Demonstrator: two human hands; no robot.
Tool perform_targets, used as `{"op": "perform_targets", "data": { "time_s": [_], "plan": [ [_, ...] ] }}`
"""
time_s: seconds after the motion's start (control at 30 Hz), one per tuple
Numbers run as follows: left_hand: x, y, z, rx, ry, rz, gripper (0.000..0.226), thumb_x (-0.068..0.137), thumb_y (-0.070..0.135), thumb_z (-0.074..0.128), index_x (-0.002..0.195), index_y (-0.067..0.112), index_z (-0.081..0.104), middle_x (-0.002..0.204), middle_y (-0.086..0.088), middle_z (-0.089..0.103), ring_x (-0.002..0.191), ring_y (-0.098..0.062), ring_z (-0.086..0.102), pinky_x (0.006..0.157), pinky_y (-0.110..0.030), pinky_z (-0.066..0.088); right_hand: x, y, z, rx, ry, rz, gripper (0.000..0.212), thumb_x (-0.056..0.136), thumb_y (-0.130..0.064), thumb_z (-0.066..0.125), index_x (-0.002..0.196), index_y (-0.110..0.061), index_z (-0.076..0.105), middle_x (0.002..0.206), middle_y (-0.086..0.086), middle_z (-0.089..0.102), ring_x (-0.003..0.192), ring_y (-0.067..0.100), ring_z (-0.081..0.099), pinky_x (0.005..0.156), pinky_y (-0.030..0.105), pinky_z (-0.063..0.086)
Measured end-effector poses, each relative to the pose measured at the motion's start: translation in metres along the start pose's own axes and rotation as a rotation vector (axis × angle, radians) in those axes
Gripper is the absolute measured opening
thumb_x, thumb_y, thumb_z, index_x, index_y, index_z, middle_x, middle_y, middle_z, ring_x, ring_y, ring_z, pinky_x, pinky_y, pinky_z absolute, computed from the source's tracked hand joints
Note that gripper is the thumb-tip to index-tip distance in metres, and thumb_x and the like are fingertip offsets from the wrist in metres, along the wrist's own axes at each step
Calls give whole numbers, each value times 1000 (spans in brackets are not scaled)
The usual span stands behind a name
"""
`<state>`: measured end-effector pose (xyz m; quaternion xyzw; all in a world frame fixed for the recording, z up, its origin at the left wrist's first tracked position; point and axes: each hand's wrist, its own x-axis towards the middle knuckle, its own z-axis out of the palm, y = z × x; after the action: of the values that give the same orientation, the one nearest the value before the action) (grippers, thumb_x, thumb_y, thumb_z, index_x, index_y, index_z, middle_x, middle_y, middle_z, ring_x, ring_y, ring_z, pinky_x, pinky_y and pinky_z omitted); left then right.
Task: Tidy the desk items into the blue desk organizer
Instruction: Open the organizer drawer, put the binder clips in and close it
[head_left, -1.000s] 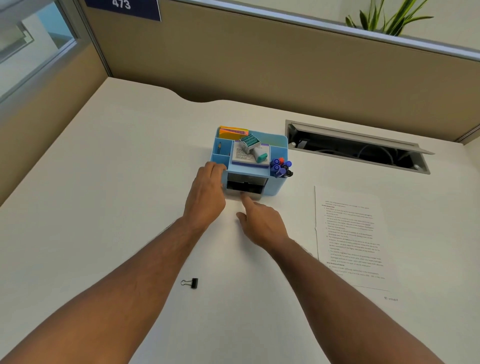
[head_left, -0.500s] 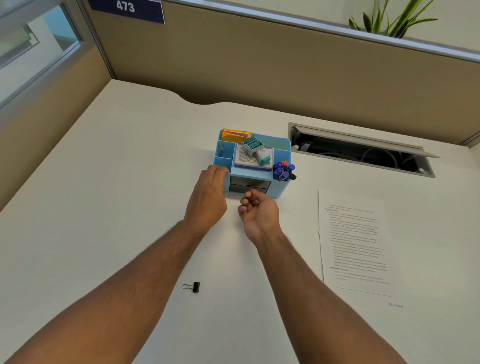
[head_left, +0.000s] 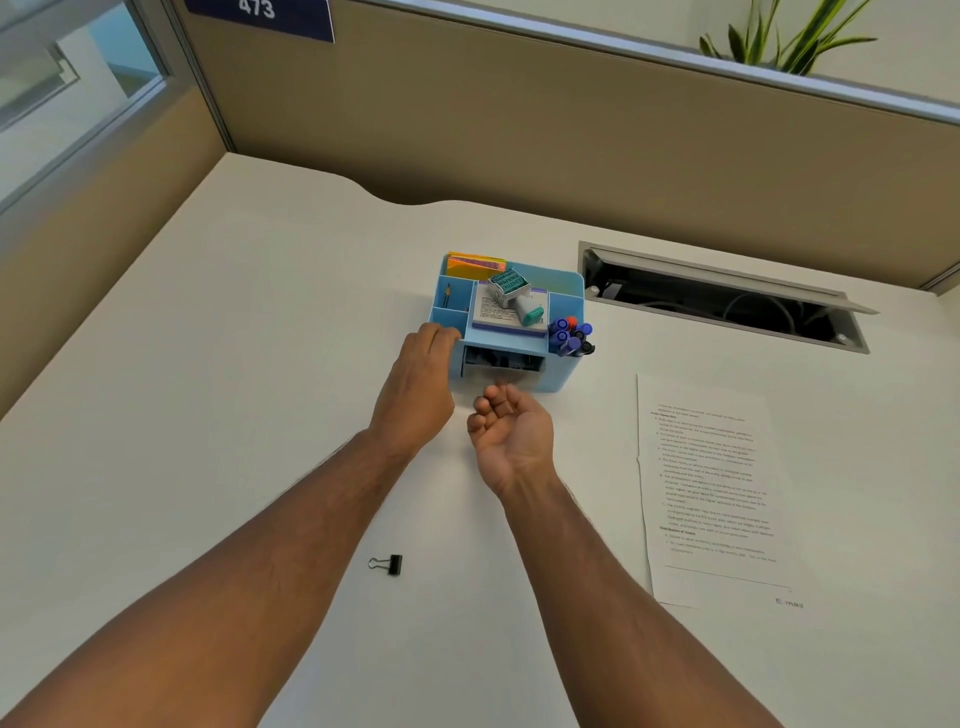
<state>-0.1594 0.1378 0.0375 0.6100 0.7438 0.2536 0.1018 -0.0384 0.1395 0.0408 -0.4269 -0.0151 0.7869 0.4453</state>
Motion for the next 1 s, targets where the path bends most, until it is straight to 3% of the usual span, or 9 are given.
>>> {"op": "perform_targets", "data": {
  "time_s": [0.23,0.3,0.4,0.5,0.57,0.67,0.87,0.93,1.0],
  "plan": [
    [1,0,-3,5,-16,11,68,82,-8,67,141,16,43,142,-6,44,129,-20,41,99,-29,45,-13,10,-16,-33,-5,13,13,97,-15,54,94,-9,64,76,7,64,63,17,56,55,25,41],
    [0,0,-6,2,-17,27,69,81,-10,66,140,16,43,141,-6,44,128,-20,42,99,-29,45,-16,13,-21,-169,37,-17,12,97,-15,53,99,-8,63,76,7,64,62,17,56,55,26,41],
    [0,-1,-9,-21,-33,49,69,79,-15,63,139,14,44,139,-6,45,125,-21,43,98,-32,46,-31,27,-36,-942,-68,-250,15,97,-20,54,103,-11,64,81,4,65,67,14,58,60,26,46],
    [0,-3,-10,-34,-41,56,71,78,-16,65,139,14,45,139,-7,45,126,-22,42,98,-33,46,-45,43,-53,-1812,-511,-471,22,93,-41,62,102,-21,65,94,-9,62,82,10,59,74,28,51],
    [0,-3,-9,-35,-46,50,72,78,-15,67,140,13,45,140,-7,45,127,-22,42,98,-32,46,-49,54,-63,-2071,-766,-560,33,89,-46,67,110,-20,65,102,-6,57,88,14,57,75,31,50],
    [1,-3,-8,-37,-47,42,73,77,-15,68,140,13,45,140,-7,45,128,-22,42,99,-31,46,-50,68,-74,-2160,-928,-769,36,86,-39,73,112,-15,63,101,1,55,87,18,53,68,36,50],
    [0,-3,-9,-43,-63,39,72,79,-15,66,141,13,43,142,-8,44,131,-23,40,102,-33,45,-47,79,-81,-2224,-954,-1014,12,92,-14,62,99,-6,57,93,9,51,78,25,47,60,45,50],
    [0,-3,-10,-48,-61,43,71,80,-15,65,142,13,43,143,-7,44,131,-22,39,102,-33,44,-46,73,-80,-2226,-850,-1056,11,95,-14,58,102,-6,58,95,9,53,80,25,49,63,44,50],
    [0,-4,-10,-46,-50,51,71,80,-15,64,141,14,43,142,-6,44,131,-21,40,102,-32,44,-41,58,-74,-2128,-621,-1129,15,96,-17,60,105,-6,60,98,10,56,83,27,53,65,43,50]
  ]
}}
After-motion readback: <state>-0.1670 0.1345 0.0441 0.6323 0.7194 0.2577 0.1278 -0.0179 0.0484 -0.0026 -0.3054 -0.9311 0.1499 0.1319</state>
